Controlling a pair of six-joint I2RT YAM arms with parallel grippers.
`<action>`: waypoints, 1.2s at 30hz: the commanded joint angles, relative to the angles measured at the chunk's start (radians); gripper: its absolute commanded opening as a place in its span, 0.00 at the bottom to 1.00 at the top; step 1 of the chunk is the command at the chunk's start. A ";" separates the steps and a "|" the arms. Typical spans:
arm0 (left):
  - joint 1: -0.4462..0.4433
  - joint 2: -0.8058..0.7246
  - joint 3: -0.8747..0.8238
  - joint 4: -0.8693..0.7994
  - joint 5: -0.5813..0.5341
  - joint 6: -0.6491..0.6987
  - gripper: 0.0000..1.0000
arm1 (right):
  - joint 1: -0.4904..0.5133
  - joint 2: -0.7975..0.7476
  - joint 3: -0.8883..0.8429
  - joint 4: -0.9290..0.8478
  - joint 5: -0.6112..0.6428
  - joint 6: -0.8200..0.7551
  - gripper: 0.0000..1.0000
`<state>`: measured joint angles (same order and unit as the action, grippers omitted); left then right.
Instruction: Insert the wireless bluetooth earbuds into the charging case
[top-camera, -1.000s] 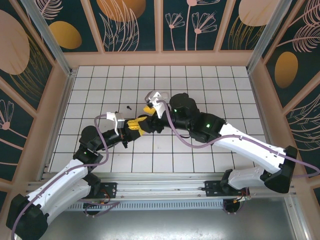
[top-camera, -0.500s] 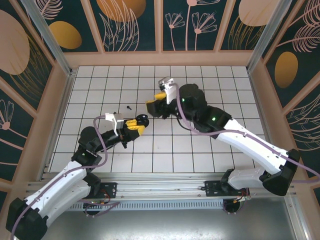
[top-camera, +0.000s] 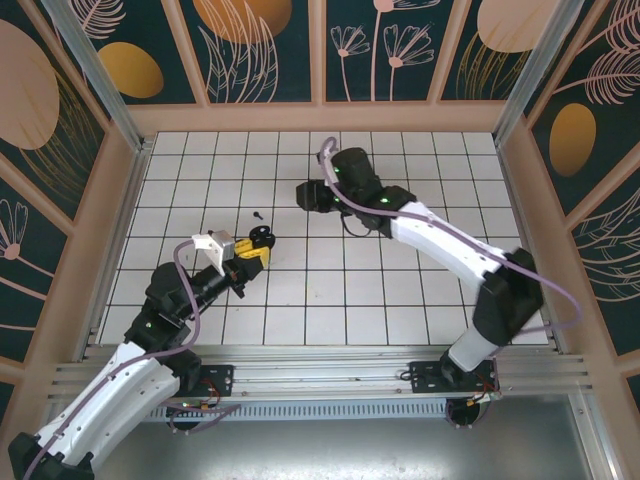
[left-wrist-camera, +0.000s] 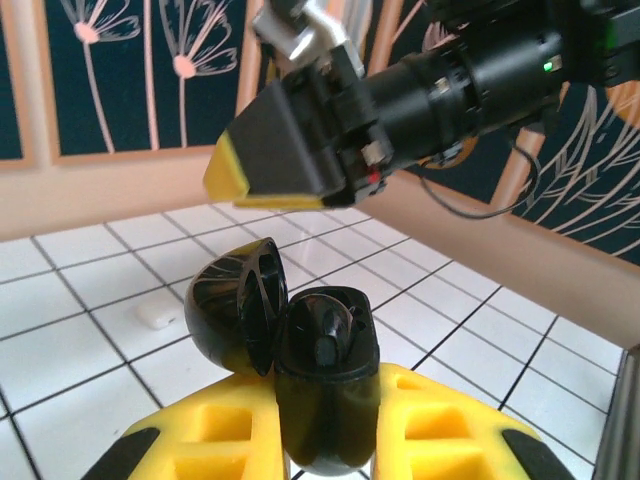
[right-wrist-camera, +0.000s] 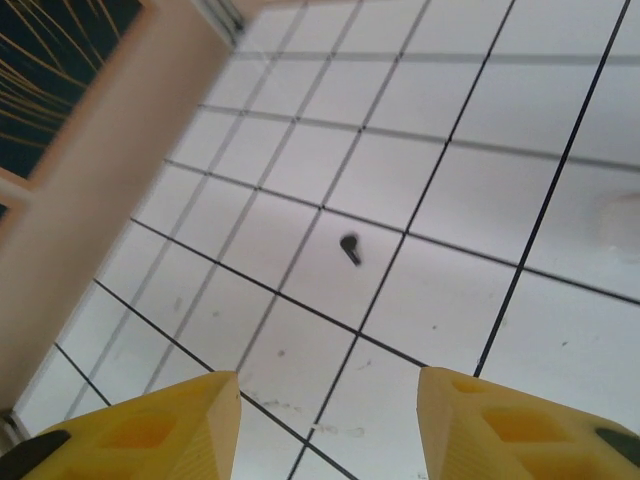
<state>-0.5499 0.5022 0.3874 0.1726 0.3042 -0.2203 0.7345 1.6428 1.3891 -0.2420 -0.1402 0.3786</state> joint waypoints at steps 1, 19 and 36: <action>-0.001 0.000 0.010 -0.050 -0.073 -0.012 0.00 | 0.005 0.116 0.100 0.003 -0.062 0.034 0.48; 0.001 -0.068 -0.050 -0.063 -0.178 -0.041 0.00 | 0.113 0.940 0.973 -0.305 0.086 -0.152 0.46; 0.001 -0.114 -0.027 -0.130 -0.183 -0.016 0.00 | 0.120 1.023 0.961 -0.193 0.120 -0.201 0.43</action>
<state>-0.5499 0.4034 0.3347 0.0456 0.1249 -0.2504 0.8520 2.6190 2.3196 -0.4576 -0.0414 0.2050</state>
